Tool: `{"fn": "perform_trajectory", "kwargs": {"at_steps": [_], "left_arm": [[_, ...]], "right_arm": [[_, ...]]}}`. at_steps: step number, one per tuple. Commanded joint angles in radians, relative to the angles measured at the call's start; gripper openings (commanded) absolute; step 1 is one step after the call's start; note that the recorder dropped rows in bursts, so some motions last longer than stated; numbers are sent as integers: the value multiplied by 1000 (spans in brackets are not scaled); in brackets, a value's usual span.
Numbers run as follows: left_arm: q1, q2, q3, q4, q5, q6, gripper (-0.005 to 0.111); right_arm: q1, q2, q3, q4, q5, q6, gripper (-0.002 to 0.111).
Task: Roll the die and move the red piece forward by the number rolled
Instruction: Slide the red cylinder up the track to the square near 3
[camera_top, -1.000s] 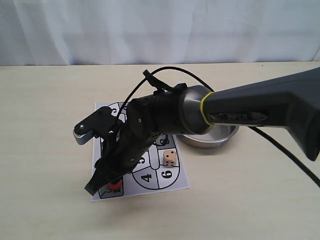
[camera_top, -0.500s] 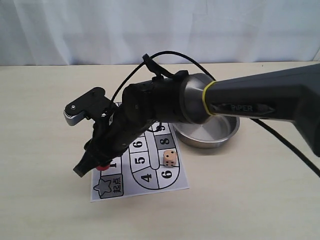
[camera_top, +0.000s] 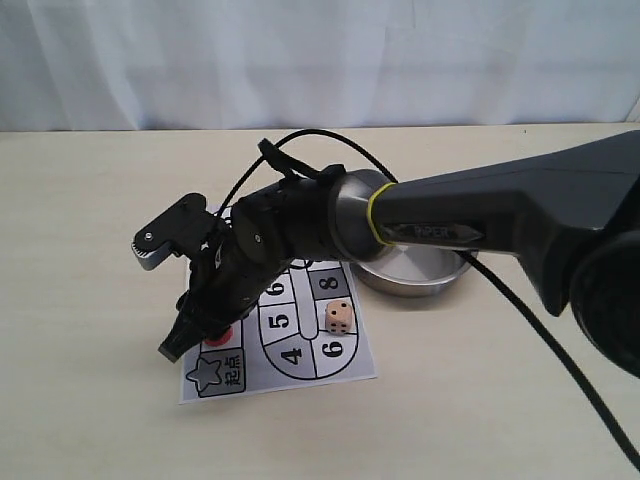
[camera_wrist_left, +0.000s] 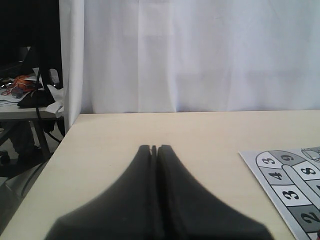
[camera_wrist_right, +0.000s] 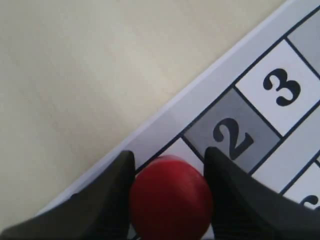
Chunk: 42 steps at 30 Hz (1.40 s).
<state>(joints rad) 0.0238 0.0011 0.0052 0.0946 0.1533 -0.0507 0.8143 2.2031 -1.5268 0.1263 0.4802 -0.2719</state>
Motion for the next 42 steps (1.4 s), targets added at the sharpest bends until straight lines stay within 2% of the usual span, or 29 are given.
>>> {"fn": "perform_trajectory", "kwargs": {"at_steps": [1, 10, 15, 42], "left_arm": [[0, -1, -5, -2, -10, -2, 0], [0, -1, -5, -2, -10, -2, 0], [0, -1, -5, -2, -10, -2, 0], [0, -1, -5, -2, -12, -2, 0]], "right_arm": [[0, -3, 2, -16, 11, 4, 4], [-32, -38, -24, -59, -93, 52, 4], [-60, -38, -59, -59, -80, 95, 4], [-60, 19, -86, -64, -66, 101, 4]]}}
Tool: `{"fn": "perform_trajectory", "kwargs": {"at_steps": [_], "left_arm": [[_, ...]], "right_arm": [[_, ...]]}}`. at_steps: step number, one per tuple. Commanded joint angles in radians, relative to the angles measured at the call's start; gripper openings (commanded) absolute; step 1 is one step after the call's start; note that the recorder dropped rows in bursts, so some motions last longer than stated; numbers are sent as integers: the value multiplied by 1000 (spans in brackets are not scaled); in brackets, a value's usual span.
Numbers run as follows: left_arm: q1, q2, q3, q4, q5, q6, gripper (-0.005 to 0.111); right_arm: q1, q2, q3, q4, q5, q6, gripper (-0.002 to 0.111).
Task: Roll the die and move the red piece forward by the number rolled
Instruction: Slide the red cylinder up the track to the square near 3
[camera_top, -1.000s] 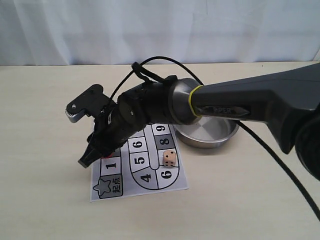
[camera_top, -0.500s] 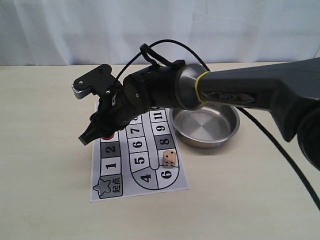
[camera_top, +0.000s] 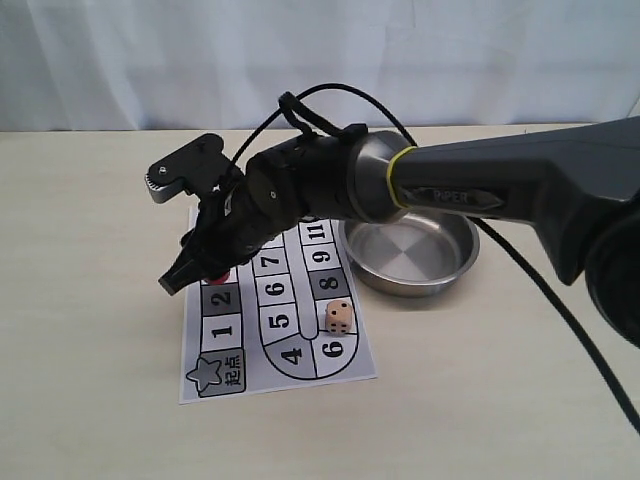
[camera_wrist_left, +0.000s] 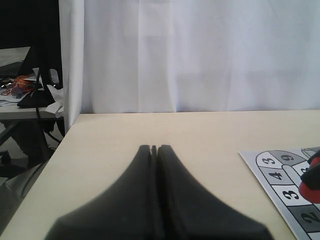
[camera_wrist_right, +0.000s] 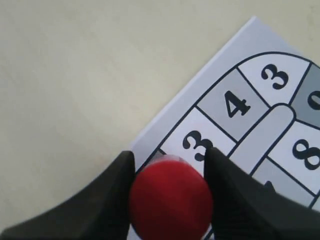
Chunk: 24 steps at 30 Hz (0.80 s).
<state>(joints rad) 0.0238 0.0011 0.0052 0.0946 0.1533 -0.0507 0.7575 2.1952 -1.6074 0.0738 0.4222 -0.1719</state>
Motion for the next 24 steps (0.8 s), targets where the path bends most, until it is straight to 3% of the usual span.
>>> {"fn": "perform_trajectory", "kwargs": {"at_steps": [1, 24], "left_arm": [[0, -1, -5, -2, -12, -2, 0], [0, -1, -5, -2, -10, -2, 0]], "right_arm": [[-3, 29, -5, -11, -8, 1, 4], [-3, 45, -5, -7, -18, 1, 4]]}}
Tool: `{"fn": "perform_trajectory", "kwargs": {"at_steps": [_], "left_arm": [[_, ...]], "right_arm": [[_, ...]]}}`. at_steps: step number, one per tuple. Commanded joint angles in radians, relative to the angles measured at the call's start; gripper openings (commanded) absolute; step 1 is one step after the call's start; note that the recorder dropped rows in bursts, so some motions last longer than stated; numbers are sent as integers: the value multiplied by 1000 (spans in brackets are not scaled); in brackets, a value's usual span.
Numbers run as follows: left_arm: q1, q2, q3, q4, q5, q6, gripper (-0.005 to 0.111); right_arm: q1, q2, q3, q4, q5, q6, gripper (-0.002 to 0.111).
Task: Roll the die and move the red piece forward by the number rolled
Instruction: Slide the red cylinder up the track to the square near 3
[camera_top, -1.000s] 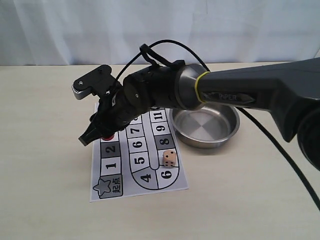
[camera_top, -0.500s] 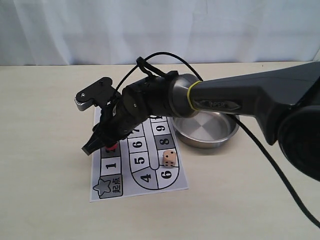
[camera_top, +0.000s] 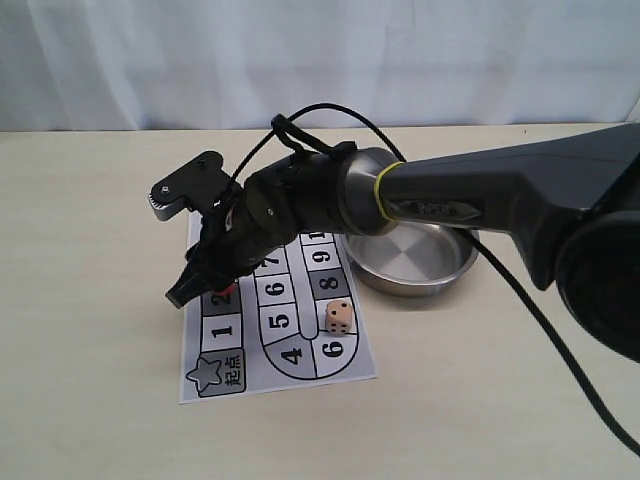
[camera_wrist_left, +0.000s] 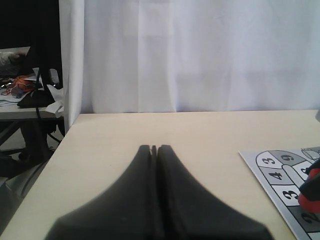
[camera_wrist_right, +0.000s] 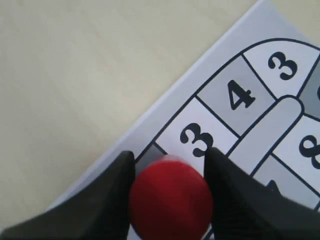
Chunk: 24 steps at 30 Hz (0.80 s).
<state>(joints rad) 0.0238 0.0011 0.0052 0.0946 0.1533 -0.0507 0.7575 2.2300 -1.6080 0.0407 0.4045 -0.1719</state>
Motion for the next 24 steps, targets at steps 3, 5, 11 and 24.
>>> {"fn": "perform_trajectory", "kwargs": {"at_steps": [3, 5, 11, 24], "left_arm": [[0, -1, -5, -2, -10, -2, 0], [0, -1, -5, -2, -10, -2, 0], [0, -1, -5, -2, -13, -2, 0], [0, -1, -5, -2, -13, -2, 0]], "right_arm": [[-2, 24, -5, 45, 18, 1, 4], [-2, 42, -5, 45, 16, 1, 4], [-2, 72, -5, 49, -8, -19, 16], [-2, 59, -56, 53, 37, 3, 65]]}}
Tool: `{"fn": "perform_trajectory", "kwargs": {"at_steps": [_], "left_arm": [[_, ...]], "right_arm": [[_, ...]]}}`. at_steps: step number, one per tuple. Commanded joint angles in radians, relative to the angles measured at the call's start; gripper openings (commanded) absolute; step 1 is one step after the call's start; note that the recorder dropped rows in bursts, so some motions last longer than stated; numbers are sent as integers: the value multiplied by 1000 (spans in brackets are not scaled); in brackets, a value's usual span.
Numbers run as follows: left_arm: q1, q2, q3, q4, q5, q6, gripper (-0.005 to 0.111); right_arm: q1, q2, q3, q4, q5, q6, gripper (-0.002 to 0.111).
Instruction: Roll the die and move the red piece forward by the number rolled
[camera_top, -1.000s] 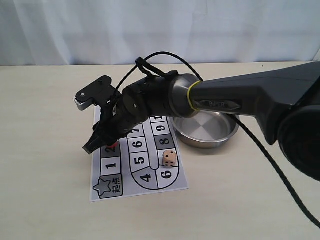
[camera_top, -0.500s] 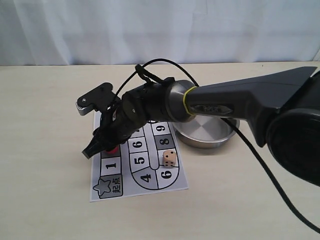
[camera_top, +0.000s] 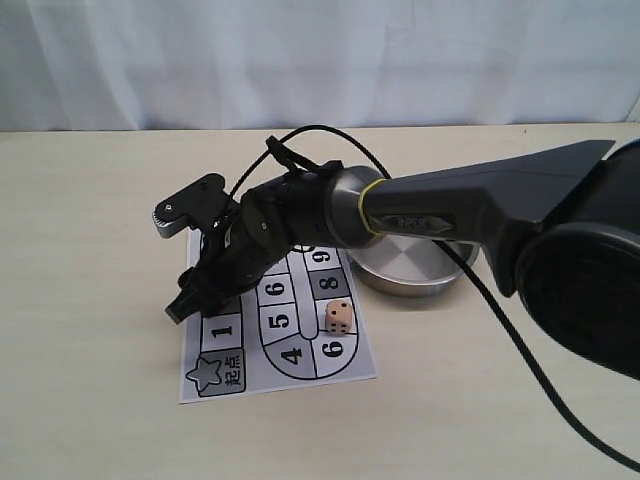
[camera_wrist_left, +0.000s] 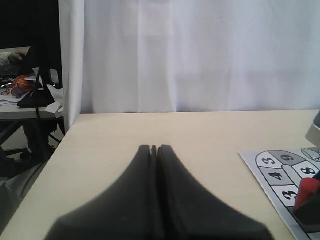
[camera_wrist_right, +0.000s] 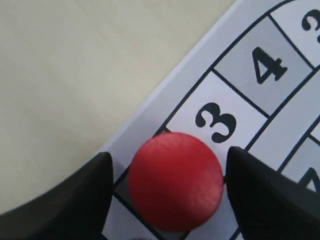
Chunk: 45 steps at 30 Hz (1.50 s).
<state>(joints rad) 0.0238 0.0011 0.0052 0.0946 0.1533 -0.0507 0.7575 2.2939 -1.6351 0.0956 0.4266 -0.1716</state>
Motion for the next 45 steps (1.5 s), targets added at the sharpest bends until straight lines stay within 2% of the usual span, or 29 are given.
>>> {"fn": "perform_trajectory", "kwargs": {"at_steps": [1, 11, 15, 17, 21, 24, 25, 45], "left_arm": [[0, -1, -5, -2, -13, -2, 0], [0, -1, -5, -2, -11, -2, 0], [0, -1, -5, -2, -9, -2, 0], [0, -1, -5, -2, -9, -2, 0], [0, -1, -5, -2, -9, -2, 0], [0, -1, -5, -2, -9, -2, 0], [0, -1, -5, -2, -9, -2, 0], [0, -1, -5, 0, -11, -2, 0]], "right_arm": [[-2, -5, -43, -2, 19, 5, 65], [-23, -51, -114, -7, 169, 5, 65], [-46, -78, -137, -7, 226, 64, 63], [-63, -89, -142, -7, 246, 74, 54], [-113, -107, -144, -7, 291, 172, 26], [-155, -119, -144, -7, 331, 172, 5], [-171, -122, -144, -7, 344, 172, 4], [-565, -138, -144, -9, 583, 164, 4]]}}
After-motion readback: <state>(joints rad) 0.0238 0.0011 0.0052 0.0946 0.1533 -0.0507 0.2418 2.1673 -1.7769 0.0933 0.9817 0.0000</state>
